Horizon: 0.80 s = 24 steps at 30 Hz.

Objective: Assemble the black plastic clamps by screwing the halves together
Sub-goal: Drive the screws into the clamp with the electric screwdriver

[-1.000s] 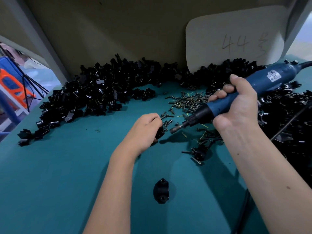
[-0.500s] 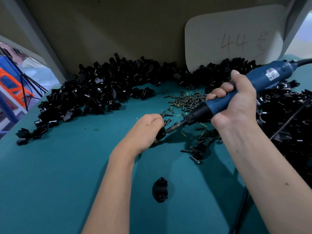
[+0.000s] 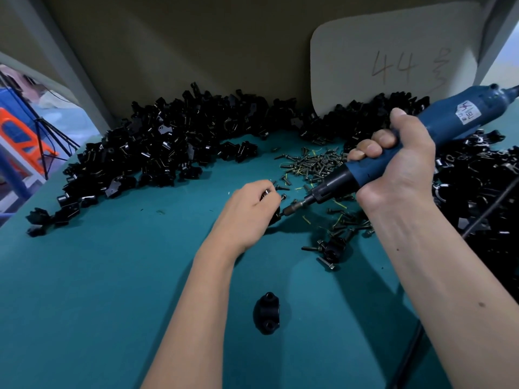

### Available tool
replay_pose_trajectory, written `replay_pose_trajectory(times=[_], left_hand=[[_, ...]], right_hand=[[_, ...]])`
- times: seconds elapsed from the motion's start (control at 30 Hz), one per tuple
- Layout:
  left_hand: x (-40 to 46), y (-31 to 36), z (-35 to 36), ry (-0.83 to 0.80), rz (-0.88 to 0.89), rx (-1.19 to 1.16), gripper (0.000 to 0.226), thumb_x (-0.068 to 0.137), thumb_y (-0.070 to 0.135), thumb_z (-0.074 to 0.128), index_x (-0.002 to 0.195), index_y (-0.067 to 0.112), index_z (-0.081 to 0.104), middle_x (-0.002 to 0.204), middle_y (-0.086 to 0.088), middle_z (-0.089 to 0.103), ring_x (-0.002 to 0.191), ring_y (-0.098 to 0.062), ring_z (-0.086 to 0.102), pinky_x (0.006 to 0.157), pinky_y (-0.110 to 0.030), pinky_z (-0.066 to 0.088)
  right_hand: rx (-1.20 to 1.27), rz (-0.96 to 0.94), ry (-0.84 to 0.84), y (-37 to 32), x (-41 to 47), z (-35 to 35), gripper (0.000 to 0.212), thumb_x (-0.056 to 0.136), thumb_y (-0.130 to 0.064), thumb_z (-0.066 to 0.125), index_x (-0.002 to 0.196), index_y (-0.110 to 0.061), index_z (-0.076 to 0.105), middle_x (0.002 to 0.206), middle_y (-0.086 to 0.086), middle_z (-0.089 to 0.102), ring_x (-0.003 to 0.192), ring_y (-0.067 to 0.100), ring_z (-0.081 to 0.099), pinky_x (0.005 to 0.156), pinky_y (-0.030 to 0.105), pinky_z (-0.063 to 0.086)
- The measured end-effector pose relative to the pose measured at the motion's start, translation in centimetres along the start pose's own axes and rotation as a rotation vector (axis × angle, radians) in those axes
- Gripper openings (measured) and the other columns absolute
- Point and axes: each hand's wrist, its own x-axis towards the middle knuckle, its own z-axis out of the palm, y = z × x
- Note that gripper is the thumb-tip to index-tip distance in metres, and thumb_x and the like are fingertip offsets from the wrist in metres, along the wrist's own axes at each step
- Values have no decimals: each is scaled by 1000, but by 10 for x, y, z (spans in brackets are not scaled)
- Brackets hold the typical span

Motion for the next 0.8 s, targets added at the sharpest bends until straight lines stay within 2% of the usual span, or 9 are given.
replay_pose_trajectory(times=[0.27, 0.47, 0.63, 0.8], left_hand=[[-2, -2, 3, 15, -41, -184, 22, 82, 37, 45, 72, 17, 48, 56, 12, 40, 58, -17, 35, 62, -38, 30], [-3, -4, 4, 36, -40, -175, 22, 83, 36, 45, 70, 18, 43, 54, 14, 36, 56, -15, 31, 62, -38, 27], [0, -5, 5, 27, -65, -168, 24, 82, 39, 44, 70, 18, 42, 58, 12, 38, 62, -21, 35, 65, -42, 32], [0, -7, 5, -5, -56, -121, 23, 81, 42, 42, 71, 21, 44, 57, 12, 41, 61, -18, 37, 64, -40, 34]], right_hand=[[-29, -41, -82, 3, -3, 4, 30, 99, -21, 63, 76, -20, 44, 58, -6, 40, 47, 11, 38, 51, 27, 40], [-80, -73, -148, 1, -8, 8, 29, 99, -20, 62, 79, -20, 40, 61, -4, 37, 48, 13, 38, 53, 28, 38], [-139, -152, -242, -1, -15, 13, 26, 100, -14, 59, 82, -21, 42, 60, -3, 37, 48, 14, 38, 52, 27, 38], [-148, -157, -288, -2, -19, 14, 25, 100, -13, 58, 81, -22, 44, 58, -3, 38, 47, 14, 38, 51, 27, 38]])
